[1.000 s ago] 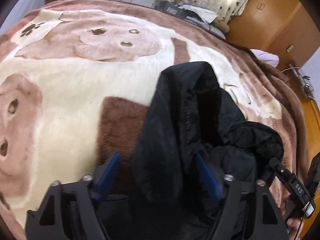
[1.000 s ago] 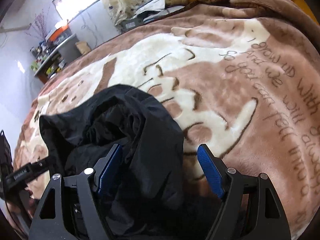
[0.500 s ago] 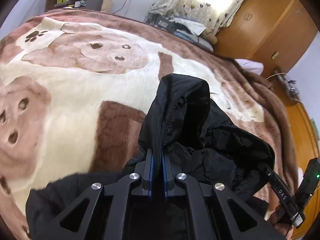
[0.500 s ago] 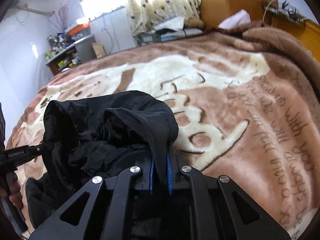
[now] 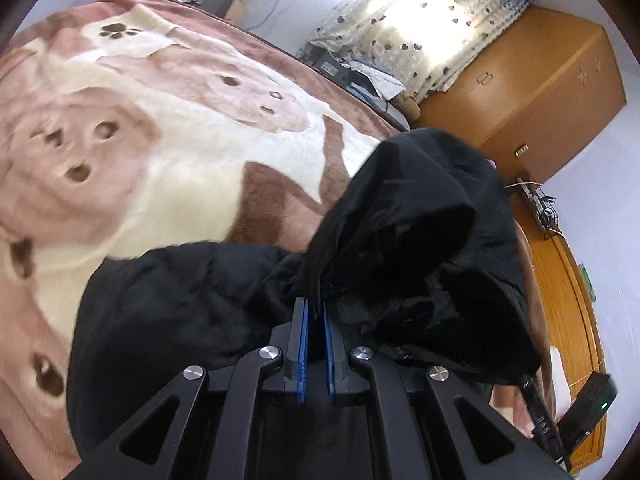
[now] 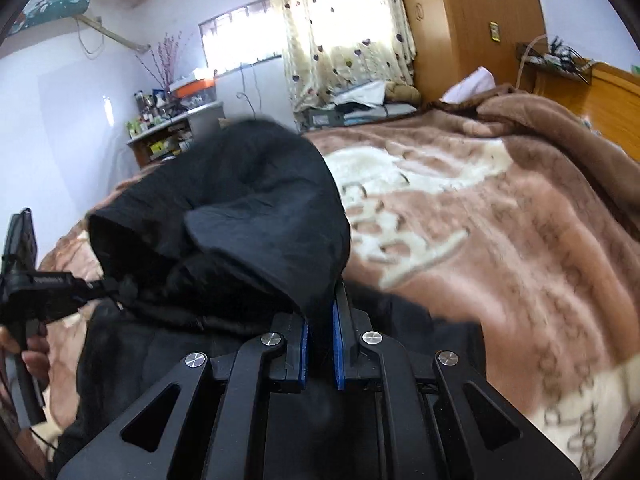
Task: Fold large clothes
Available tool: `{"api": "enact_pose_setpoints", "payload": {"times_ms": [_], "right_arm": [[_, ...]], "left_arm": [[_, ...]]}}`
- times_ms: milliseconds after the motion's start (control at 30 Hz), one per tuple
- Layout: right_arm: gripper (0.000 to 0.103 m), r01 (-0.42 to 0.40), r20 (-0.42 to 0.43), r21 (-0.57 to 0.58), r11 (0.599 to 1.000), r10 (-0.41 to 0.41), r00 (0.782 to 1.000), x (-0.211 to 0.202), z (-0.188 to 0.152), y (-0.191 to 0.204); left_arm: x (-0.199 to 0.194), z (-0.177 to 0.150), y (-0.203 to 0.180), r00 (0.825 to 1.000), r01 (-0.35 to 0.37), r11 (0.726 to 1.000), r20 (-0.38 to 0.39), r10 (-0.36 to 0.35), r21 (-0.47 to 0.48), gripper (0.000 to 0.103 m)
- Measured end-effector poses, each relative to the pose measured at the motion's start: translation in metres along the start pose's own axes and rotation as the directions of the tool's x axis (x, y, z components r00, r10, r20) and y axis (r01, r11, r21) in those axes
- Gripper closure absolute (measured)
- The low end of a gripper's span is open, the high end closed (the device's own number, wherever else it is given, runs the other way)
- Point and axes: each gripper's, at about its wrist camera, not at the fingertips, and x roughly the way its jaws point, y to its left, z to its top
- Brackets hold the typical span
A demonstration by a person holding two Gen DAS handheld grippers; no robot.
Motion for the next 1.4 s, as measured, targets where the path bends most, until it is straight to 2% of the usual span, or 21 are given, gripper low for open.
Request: {"api": "enact_pose_setpoints", "payload": {"times_ms": [100,200,267,333,433,533,600,667,700,733,867,967,1000,1033,1067,1100,1167,1267,1300,1367,1400], "right_arm": [[0.094,0.005,-0.053,0.048,0.999,-0.003,0.999,0.003,-0.021,-0.013],[0.094,-0.004,-0.081,0.085,0.996,0.011,0.997,0.004,-0.037,-0.02],[0.093,-0.019,-0.092,0.122,0.992,0.03,0.995,0.006,-0.042,-0.025],[0.093,-0.035,-0.108,0.152,0.988,0.051,0.993,0.007,-0.046,-0.03],[0.093,-0.012,-0.123,0.111,0.994,0.026,0.992,0.007,-0.052,-0.03],[0.092,-0.001,-0.127,0.123,0.992,0.017,0.992,0.004,-0.059,-0.035],[0.092,0.019,-0.136,0.151,0.988,0.002,0.991,0.0,-0.062,-0.04],[0.092,0.037,-0.151,0.193,0.981,-0.008,0.989,-0.009,-0.067,-0.049],[0.09,0.044,-0.158,0.206,0.978,-0.012,0.987,-0.012,-0.067,-0.053],[0.09,0.049,-0.156,0.217,0.975,-0.015,0.988,-0.021,-0.068,-0.059],[0.09,0.08,-0.144,0.212,0.974,-0.05,0.988,-0.047,-0.062,-0.069],[0.082,0.005,-0.142,0.243,0.97,0.03,0.989,-0.063,-0.057,-0.066],[0.074,-0.029,-0.145,0.251,0.967,0.067,0.987,-0.068,-0.059,-0.06],[0.063,-0.084,-0.153,0.266,0.96,0.128,0.98,-0.07,-0.059,-0.055],[0.059,-0.131,-0.158,0.28,0.951,0.18,0.971,-0.071,-0.06,-0.051],[0.057,-0.174,-0.161,0.295,0.94,0.228,0.96,-0.07,-0.061,-0.048],[0.055,-0.234,-0.171,0.32,0.918,0.299,0.939,-0.066,-0.063,-0.043],[0.038,-0.28,-0.192,0.325,0.903,0.353,0.915,-0.052,-0.063,-0.03],[0.034,-0.292,-0.201,0.325,0.899,0.368,0.908,-0.047,-0.064,-0.025],[0.034,-0.315,-0.219,0.346,0.884,0.402,0.889,-0.03,-0.066,-0.018],[0.034,-0.295,-0.241,0.347,0.89,0.388,0.89,-0.022,-0.067,-0.015]], "left_arm": [[-0.004,-0.016,0.019,0.999,0.014,0.997,-0.033,-0.017,-0.081,0.096],[-0.008,-0.025,0.03,0.999,-0.031,0.993,-0.033,0.027,-0.111,0.096],[-0.012,-0.028,0.043,0.999,-0.018,0.982,-0.04,0.011,-0.188,0.096],[-0.02,-0.031,0.044,0.999,-0.037,0.984,-0.038,0.031,-0.175,0.096],[-0.04,-0.03,0.038,0.999,-0.037,0.991,-0.009,0.036,-0.126,0.096],[-0.066,-0.028,0.037,0.999,-0.037,0.995,0.023,0.039,-0.097,0.096],[-0.08,-0.026,0.038,0.998,-0.052,0.995,0.026,0.055,-0.085,0.085],[-0.094,-0.023,0.034,0.999,-0.039,0.997,0.028,0.041,-0.072,0.052],[-0.099,-0.024,0.032,0.999,-0.028,0.997,0.035,0.031,-0.066,0.046],[-0.109,-0.025,0.031,0.999,-0.001,0.999,0.043,0.004,-0.053,0.041],[-0.119,-0.032,0.026,0.999,0.015,0.999,0.034,-0.013,-0.04,0.041],[-0.109,-0.041,0.032,0.999,0.038,0.994,-0.03,-0.041,-0.098,0.04],[-0.105,-0.044,0.032,0.998,0.034,0.993,-0.054,-0.04,-0.109,0.039],[-0.101,-0.046,0.032,0.997,0.032,0.994,-0.067,-0.039,-0.107,0.039],[-0.099,-0.049,0.031,0.997,0.028,0.995,-0.074,-0.035,-0.101,0.039],[-0.096,-0.051,0.029,0.996,0.017,0.996,-0.083,-0.025,-0.09,0.038],[-0.09,-0.051,0.025,0.995,0.019,0.997,-0.096,-0.026,-0.074,0.031],[-0.082,-0.048,0.019,0.994,0.031,0.997,-0.106,-0.039,-0.073,0.019],[-0.076,-0.046,0.017,0.992,0.03,0.997,-0.118,-0.038,-0.069,0.019],[-0.063,-0.044,0.016,0.988,0.001,0.997,-0.157,-0.013,-0.073,0.019],[-0.061,-0.044,0.016,0.988,-0.012,0.997,-0.155,0.0,-0.076,0.019]]}}
